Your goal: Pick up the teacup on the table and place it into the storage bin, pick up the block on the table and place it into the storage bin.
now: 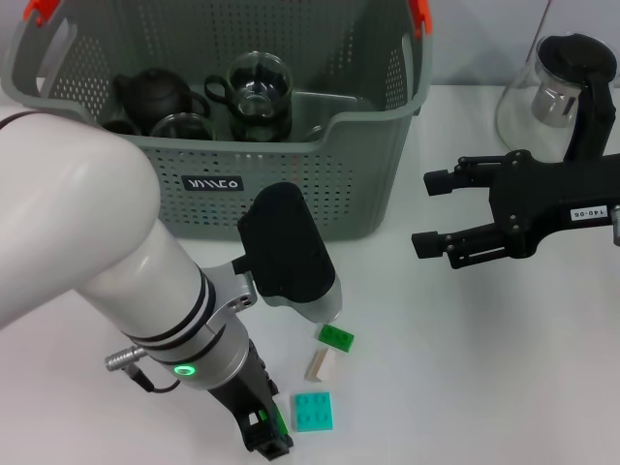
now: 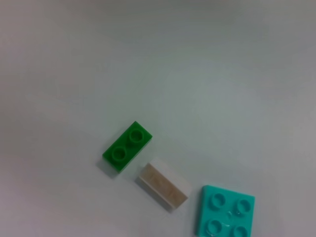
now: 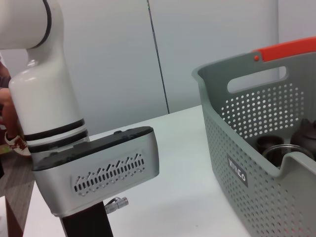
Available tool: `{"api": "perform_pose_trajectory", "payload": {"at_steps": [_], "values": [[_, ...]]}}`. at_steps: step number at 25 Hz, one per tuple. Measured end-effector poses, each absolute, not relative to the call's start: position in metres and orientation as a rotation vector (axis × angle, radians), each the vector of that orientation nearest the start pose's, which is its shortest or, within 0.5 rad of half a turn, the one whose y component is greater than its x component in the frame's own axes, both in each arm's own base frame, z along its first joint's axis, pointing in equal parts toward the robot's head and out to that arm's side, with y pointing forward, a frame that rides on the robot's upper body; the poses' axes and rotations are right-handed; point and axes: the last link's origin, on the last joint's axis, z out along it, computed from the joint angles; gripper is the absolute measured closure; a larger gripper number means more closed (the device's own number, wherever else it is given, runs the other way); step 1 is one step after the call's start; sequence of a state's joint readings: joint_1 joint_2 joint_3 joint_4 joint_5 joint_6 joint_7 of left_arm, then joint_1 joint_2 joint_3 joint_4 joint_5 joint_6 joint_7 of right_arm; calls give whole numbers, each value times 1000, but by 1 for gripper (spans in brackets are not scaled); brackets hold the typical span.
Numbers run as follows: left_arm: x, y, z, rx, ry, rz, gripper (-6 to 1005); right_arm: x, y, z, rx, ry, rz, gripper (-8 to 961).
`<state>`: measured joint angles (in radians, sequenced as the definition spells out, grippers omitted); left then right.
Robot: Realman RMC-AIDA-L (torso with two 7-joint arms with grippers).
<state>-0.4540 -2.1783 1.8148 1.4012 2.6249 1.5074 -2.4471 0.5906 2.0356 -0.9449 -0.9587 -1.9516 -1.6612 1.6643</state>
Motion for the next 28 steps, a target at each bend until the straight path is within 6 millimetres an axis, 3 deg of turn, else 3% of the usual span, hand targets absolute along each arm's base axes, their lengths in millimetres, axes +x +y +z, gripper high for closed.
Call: {"api": "perform_pose_trajectory", "payload": {"at_steps": [15, 20, 24, 28], "values": [[-163, 279, -84, -2866, -455, 747, 595, 192, 351, 30, -2950, 429, 548, 29], [-155, 285, -66, -2845, -492, 678, 597, 192, 351, 30, -2950, 429, 547, 30], [-145, 298, -32, -2823, -599, 415, 596, 194, 350, 32, -2955, 428, 542, 31], [-130, 316, 25, -2789, -686, -82, 596, 196, 348, 36, -2959, 431, 544, 31]]}}
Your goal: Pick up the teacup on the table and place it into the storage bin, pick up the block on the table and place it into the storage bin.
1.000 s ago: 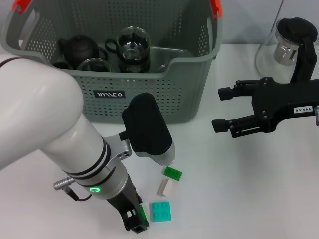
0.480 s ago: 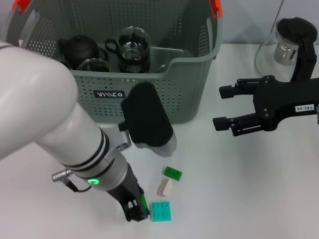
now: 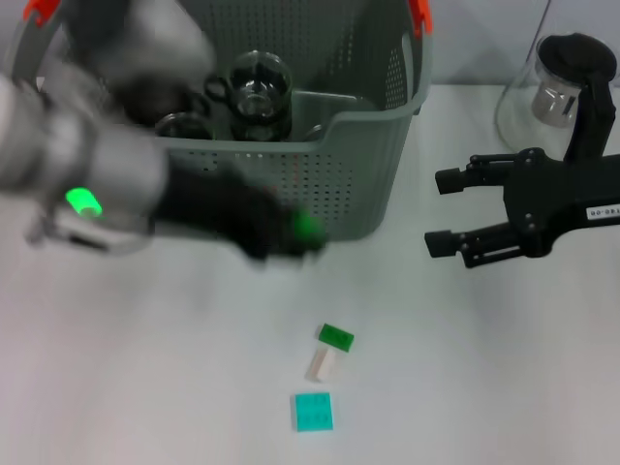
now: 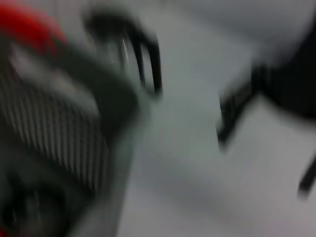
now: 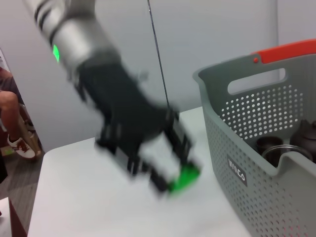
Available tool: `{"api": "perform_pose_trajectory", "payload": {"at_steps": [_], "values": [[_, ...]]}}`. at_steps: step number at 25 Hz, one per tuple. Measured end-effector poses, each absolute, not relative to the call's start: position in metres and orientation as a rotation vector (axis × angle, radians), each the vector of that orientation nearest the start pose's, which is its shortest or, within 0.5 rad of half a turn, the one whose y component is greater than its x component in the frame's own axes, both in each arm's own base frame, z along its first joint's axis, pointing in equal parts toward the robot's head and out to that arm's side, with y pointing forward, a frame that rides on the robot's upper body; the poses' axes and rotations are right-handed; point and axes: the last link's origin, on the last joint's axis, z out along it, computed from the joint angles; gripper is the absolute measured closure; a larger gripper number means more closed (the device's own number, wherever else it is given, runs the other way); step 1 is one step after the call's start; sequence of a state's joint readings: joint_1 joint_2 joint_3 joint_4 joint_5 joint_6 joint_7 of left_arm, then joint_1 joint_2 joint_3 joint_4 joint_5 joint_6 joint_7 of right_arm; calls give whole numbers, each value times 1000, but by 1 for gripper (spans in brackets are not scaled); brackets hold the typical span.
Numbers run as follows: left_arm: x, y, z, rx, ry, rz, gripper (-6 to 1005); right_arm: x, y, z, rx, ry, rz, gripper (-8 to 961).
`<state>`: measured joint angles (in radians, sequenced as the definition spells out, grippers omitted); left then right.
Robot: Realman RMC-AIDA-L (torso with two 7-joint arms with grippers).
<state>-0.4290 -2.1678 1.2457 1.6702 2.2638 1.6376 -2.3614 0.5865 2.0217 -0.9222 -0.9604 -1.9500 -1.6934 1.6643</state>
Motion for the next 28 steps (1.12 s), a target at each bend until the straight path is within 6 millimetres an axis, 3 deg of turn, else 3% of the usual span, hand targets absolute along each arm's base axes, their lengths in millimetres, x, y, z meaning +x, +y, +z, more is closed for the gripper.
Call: {"api": "perform_pose_trajectory", "payload": {"at_steps": [3, 7, 12, 15, 20, 28], "values": [[-123, 332, 61, -2714, -661, -342, 595, 197, 348, 39, -2960, 431, 548, 32], [-122, 369, 90, -2574, -644, -438, 596, 196, 348, 40, -2966, 421, 549, 32], [-147, 428, 104, -2410, -787, -456, 596, 193, 348, 39, -2973, 414, 557, 33], [-165, 449, 106, -2348, -882, -455, 597, 192, 347, 37, -2977, 419, 564, 34], [-185, 460, 106, -2259, -946, -465, 533, 192, 346, 35, -2979, 432, 568, 34], [-187, 451, 115, -2244, -870, -453, 381, 194, 345, 33, -2977, 440, 571, 36]]}}
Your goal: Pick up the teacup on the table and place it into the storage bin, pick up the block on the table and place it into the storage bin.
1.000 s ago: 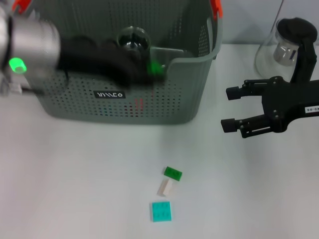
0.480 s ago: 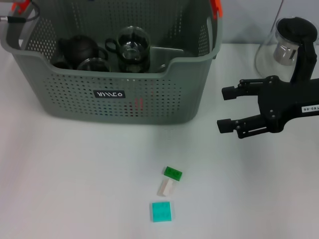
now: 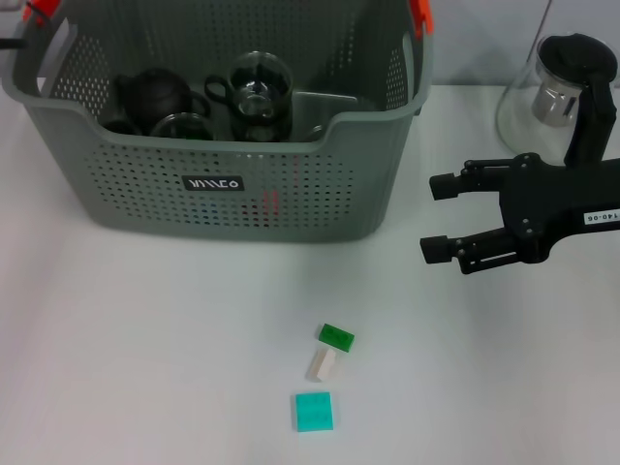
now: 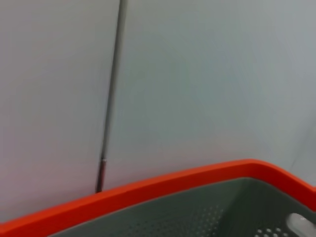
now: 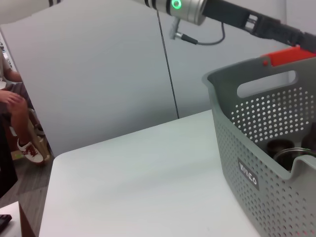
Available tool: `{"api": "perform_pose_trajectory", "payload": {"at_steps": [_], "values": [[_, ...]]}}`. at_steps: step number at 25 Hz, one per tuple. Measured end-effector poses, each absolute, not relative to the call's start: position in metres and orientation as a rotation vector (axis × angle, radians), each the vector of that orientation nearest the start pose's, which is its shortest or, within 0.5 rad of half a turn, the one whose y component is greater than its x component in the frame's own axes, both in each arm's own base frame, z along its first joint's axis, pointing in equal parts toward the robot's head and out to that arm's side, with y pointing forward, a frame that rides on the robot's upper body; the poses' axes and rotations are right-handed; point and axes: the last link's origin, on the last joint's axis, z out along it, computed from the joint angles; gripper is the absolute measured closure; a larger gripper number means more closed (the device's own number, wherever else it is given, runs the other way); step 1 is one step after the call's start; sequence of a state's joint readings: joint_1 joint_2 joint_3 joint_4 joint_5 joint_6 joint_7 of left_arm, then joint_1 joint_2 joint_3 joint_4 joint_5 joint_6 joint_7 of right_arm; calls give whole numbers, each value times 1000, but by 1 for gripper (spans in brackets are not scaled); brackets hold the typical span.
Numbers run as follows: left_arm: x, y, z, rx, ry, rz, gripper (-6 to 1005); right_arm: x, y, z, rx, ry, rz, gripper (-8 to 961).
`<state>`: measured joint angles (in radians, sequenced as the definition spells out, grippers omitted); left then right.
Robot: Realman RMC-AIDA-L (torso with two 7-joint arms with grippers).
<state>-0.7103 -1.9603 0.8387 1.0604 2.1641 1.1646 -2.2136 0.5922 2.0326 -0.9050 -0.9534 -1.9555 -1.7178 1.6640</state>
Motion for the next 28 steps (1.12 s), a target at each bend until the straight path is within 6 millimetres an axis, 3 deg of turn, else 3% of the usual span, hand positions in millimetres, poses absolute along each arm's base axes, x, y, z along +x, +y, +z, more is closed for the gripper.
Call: {"api": "perform_pose_trajectory", "payload": {"at_steps": [4, 6, 11, 15, 17, 20, 28], "values": [[-175, 431, 122, -2333, -801, -439, 227, 195, 345, 36, -2974, 438, 571, 36], [-165, 412, 118, -2436, -754, -418, 170, 195, 345, 37, -2980, 438, 567, 37], [-148, 350, 87, -2701, -541, -354, 83, 198, 344, 41, -2976, 456, 565, 37], [-146, 313, 61, -2834, -428, -243, 48, 201, 345, 45, -2955, 474, 580, 38], [-146, 313, 61, -2834, -428, -243, 48, 203, 345, 47, -2945, 484, 585, 38], [-147, 286, 33, -2949, -421, -45, 48, 203, 346, 47, -2937, 487, 588, 39], [-154, 277, -16, -3009, -355, 371, 47, 202, 348, 47, -2926, 487, 587, 41]]}}
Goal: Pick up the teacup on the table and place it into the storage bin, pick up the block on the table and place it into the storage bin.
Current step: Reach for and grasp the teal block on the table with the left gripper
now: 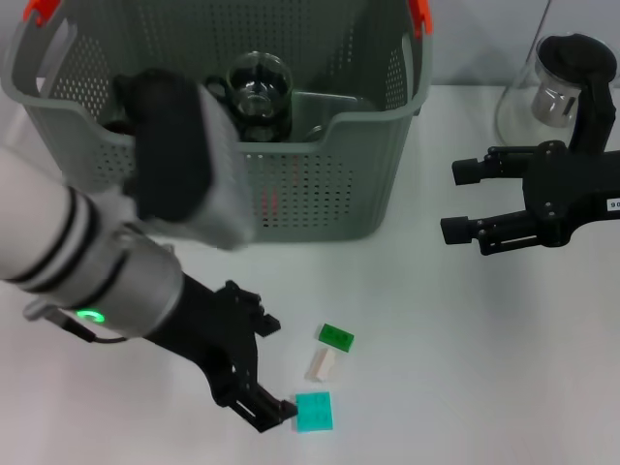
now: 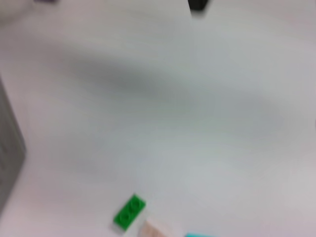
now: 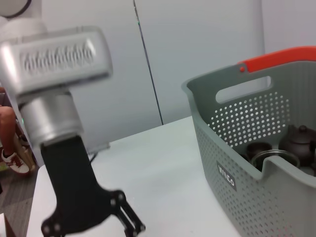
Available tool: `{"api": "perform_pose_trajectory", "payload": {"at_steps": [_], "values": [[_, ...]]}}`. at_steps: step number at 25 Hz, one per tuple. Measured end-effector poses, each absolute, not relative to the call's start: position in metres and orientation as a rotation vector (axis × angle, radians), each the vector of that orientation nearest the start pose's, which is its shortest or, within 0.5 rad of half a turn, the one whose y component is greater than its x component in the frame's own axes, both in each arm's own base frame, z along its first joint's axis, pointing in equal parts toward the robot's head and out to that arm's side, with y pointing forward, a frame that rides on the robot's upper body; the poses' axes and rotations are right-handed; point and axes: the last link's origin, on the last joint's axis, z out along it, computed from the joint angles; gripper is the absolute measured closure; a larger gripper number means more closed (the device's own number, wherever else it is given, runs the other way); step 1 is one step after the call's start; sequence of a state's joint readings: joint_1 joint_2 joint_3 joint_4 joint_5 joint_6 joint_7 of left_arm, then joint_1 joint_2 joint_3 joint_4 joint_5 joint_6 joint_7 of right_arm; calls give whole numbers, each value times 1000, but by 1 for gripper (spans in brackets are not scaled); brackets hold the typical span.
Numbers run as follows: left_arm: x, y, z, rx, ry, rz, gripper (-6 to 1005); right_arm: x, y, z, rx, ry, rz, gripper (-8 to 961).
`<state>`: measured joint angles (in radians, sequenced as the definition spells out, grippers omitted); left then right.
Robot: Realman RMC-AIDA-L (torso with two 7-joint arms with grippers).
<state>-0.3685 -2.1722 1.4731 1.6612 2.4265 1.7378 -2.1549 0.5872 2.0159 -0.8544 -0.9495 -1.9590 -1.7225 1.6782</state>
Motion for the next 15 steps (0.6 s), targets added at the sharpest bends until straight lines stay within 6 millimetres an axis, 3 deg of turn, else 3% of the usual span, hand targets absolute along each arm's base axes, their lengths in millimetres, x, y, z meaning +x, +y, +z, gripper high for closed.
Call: {"api": "perform_pose_trajectory", "payload": {"at_steps": [8, 15], "values": [[-152, 274, -54, -3069, -263, 559, 68, 200, 349, 46, -2926, 494, 592, 40], [-151, 274, -74, -3092, -216, 622, 72, 201, 348, 46, -2927, 497, 592, 39]]}}
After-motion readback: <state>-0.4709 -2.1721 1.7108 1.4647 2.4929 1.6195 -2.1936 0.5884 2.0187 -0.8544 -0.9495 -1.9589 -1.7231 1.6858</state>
